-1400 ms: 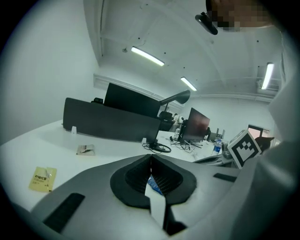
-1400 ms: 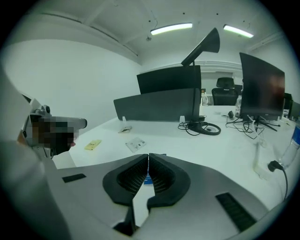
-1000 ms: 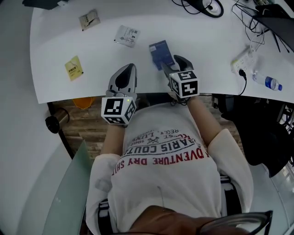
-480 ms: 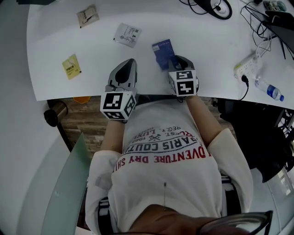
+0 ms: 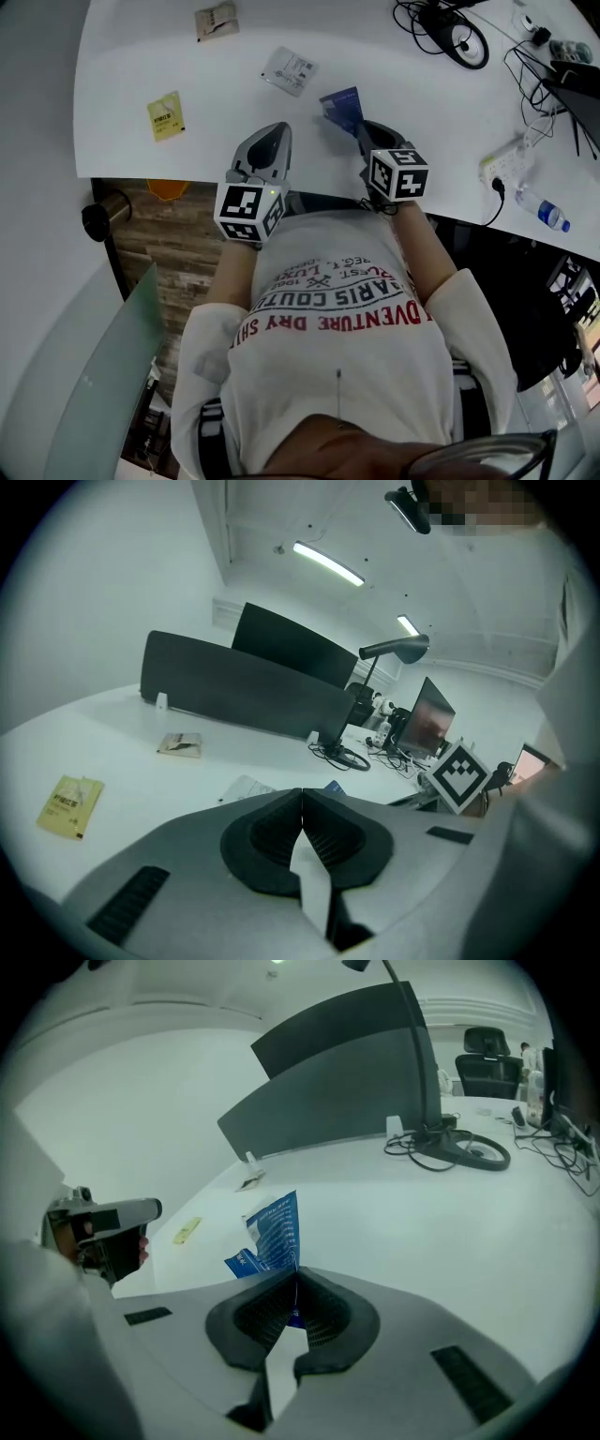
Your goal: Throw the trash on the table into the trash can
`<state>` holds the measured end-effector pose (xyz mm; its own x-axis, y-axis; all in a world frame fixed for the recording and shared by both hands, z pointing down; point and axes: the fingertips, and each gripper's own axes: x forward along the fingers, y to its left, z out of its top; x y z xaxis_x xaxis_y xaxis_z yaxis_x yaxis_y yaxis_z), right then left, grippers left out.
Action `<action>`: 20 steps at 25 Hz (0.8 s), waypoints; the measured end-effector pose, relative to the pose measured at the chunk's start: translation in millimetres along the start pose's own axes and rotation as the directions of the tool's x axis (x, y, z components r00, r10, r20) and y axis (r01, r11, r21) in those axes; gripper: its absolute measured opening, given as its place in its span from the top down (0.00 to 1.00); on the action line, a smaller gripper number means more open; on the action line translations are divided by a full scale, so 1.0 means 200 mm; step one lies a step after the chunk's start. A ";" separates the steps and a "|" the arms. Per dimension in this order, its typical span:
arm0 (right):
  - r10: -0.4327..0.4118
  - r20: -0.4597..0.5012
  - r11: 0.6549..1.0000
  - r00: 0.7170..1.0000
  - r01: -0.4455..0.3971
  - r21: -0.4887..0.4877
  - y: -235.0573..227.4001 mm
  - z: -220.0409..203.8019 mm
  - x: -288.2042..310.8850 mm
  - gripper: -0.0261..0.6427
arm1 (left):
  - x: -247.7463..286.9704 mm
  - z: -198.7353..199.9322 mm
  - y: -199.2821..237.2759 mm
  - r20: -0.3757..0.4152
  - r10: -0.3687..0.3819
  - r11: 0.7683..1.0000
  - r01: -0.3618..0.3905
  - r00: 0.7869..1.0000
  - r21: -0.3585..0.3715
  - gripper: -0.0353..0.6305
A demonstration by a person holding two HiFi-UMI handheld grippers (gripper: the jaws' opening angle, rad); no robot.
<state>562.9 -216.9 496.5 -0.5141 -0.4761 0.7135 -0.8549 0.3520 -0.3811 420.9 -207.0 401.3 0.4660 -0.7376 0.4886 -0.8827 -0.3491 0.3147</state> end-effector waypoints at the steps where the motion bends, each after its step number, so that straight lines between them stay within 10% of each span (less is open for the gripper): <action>1: 0.022 0.007 1.000 1.000 -0.022 -0.008 0.06 0.03 0.00 0.92 | -0.04 0.01 0.03 0.010 0.013 1.000 -0.013 1.000 -0.006 0.91; 12: 0.325 -0.080 0.910 0.942 -0.335 -0.246 1.20 0.18 0.32 0.92 | -0.83 0.02 0.69 0.145 0.308 0.948 -0.291 0.940 -0.127 0.91; 20: 0.465 -0.335 0.707 0.819 -0.572 -0.416 2.37 -0.13 0.73 0.92 | -1.72 -0.32 1.43 0.136 0.610 0.767 -0.537 0.781 -0.351 0.91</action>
<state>84.3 -99.5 435.3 -0.7957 0.0437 0.6041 -0.2816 0.8563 -0.4329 12.3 -15.6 374.3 -0.1826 -0.8677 0.4624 -0.9057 0.3314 0.2644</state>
